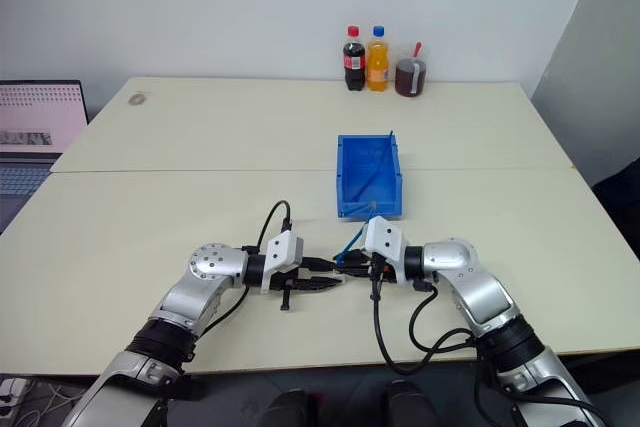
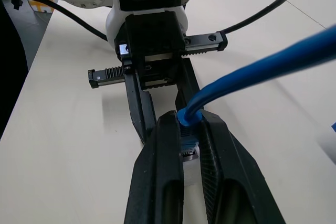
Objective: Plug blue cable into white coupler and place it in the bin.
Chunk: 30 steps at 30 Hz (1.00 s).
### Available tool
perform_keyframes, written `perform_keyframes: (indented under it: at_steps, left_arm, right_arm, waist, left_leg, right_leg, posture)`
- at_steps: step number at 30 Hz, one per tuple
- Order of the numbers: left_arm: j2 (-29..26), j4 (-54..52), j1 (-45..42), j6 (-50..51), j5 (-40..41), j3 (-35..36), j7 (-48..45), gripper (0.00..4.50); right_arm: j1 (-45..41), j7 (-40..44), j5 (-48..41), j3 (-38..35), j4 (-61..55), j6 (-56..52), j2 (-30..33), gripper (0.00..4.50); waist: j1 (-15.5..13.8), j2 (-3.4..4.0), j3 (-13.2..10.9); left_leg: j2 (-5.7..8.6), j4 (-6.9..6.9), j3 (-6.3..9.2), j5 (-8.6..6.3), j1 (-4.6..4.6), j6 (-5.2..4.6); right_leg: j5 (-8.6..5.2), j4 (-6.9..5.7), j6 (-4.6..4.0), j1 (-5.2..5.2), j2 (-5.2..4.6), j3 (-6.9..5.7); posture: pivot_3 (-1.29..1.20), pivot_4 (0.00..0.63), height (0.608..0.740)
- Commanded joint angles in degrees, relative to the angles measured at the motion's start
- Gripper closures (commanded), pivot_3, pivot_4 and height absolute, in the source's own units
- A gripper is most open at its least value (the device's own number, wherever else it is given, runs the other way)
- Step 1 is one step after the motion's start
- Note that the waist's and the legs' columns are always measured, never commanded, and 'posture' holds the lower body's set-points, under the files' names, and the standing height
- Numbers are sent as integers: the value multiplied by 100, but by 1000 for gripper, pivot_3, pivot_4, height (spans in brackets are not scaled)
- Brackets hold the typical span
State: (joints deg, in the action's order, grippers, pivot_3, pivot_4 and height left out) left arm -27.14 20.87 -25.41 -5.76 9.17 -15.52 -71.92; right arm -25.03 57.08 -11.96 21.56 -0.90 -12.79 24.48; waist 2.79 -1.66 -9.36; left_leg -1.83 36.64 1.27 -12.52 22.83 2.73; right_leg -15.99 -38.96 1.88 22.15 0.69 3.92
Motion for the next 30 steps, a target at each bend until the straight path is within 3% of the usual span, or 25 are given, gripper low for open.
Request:
perform_keyframes:
  at_steps: [1, 13, 30]
  left_arm:
    - [-40, 69, 112, 30, -213, -161, -42, 3735]
    - [-61, 55, 96, 58, -209, -159, -73, 3735]
    - [-72, 34, 99, 71, -212, -167, -69, 3735]
  right_arm:
    - [72, 12, 196, 118, 158, 33, -50, 4348]
    - [-9, -117, 381, 64, 443, 245, -211, 4348]
    - [-117, 531, 500, 345, 599, -32, 162, 4348]
  waist:
    - [0, 0, 0]
    - [28, 0, 0]
    - [5, 1, 1]
  left_leg:
    - [0, 0, 0, 0, 0, 0]
    - [-1, -5, 3, 0, -4, 0]
    - [4, -30, 3, 0, -4, 0]
  right_leg:
    - [0, 0, 0, 0, 0, 0]
    - [-1, -1, -2, 1, 0, -1]
    - [-10, 9, -13, 3, -5, -5]
  posture:
    - [0, 150, 740]
    - [0, 150, 740]
    - [0, 150, 740]
